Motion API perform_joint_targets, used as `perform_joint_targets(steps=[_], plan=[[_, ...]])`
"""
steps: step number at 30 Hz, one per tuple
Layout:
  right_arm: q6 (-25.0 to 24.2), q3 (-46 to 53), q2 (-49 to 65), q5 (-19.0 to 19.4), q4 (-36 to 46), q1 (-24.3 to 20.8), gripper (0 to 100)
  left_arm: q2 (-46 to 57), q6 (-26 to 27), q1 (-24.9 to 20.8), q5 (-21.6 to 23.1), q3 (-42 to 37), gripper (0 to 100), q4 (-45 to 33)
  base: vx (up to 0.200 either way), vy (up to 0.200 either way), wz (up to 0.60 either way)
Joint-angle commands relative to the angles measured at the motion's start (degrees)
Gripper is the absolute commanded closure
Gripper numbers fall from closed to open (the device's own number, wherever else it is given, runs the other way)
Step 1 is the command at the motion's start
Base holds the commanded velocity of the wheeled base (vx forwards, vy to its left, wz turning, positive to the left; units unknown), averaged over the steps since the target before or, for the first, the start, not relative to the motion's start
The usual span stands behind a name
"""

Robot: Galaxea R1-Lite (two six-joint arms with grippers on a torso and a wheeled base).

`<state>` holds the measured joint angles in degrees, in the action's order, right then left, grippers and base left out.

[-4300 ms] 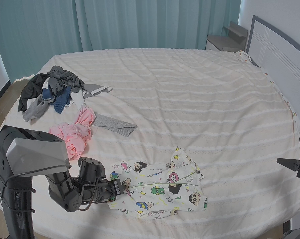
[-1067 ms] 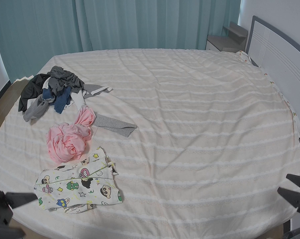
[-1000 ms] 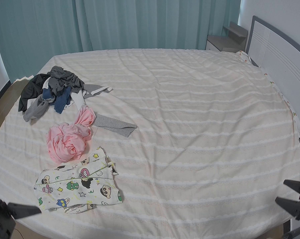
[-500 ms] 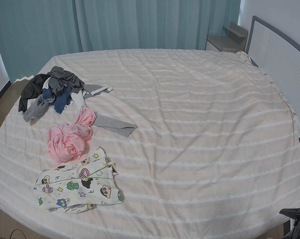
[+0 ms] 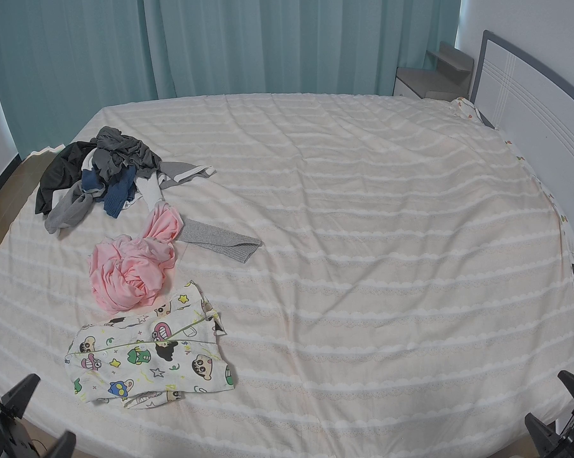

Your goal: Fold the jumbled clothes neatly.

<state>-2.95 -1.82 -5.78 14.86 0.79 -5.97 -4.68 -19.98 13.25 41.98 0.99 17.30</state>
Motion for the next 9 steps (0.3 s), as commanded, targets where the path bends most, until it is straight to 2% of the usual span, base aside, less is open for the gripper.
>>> perform_joint_targets(steps=[1, 4, 9], plan=[[0.2, 1.8, -0.1, -12.2, -2.5, -0.1, 0, -0.2, 19.9, 0.5, -45.2, -0.8, 0, -18.1, 0.0, 0.0, 0.0], [0.1, 1.8, 0.0, -11.2, -2.5, -0.1, 0, -0.2, 19.4, 0.7, -43.5, -1.0, 0, -17.4, 0.0, 0.0, 0.0], [0.4, 1.8, -0.1, -10.0, -2.6, 0.0, 0, -0.2, 19.5, 0.7, -43.0, -1.0, 0, -17.3, 0.0, 0.0, 0.0]])
